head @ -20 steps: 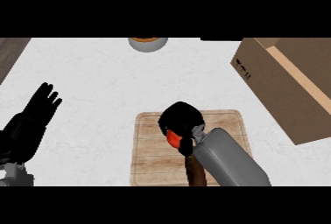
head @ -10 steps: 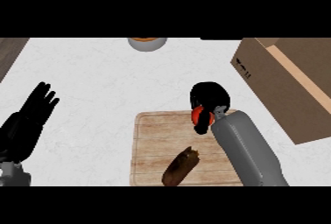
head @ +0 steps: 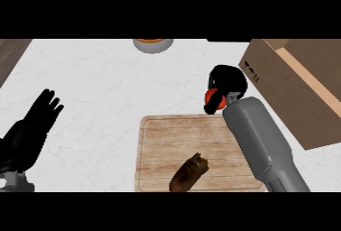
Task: Pick the tomato from the cutting board and place it in the cardboard box
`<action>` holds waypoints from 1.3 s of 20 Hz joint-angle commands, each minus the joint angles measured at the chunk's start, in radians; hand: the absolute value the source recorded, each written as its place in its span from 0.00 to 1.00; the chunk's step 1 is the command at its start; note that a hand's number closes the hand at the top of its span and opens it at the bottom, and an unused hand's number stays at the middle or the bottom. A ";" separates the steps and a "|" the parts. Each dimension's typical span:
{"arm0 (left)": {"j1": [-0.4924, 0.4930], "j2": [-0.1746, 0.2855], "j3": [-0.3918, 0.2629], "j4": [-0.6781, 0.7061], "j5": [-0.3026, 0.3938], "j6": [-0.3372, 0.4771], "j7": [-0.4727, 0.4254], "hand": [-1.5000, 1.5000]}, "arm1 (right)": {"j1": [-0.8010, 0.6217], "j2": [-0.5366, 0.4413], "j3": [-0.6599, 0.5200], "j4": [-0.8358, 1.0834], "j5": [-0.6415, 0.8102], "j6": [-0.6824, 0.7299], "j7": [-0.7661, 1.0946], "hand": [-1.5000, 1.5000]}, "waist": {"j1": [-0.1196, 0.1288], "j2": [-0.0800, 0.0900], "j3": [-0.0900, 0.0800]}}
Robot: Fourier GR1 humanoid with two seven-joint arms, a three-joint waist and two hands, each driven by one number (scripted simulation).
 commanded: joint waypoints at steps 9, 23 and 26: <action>0.006 -0.025 -0.008 0.014 -0.026 0.018 -0.013 0.50 | -0.102 0.016 0.044 -0.409 0.063 0.042 0.182 1.00 | -0.026 -0.010 -0.001; -0.034 -0.022 -0.011 -0.008 -0.019 0.018 0.027 0.50 | -0.227 -0.192 -0.155 -0.514 0.121 0.078 0.313 1.00 | -0.007 -0.003 0.000; 0.015 -0.024 -0.001 -0.033 -0.022 0.009 0.004 0.50 | -0.190 -0.245 -0.176 -0.505 0.102 0.095 0.263 1.00 | -0.006 -0.003 0.000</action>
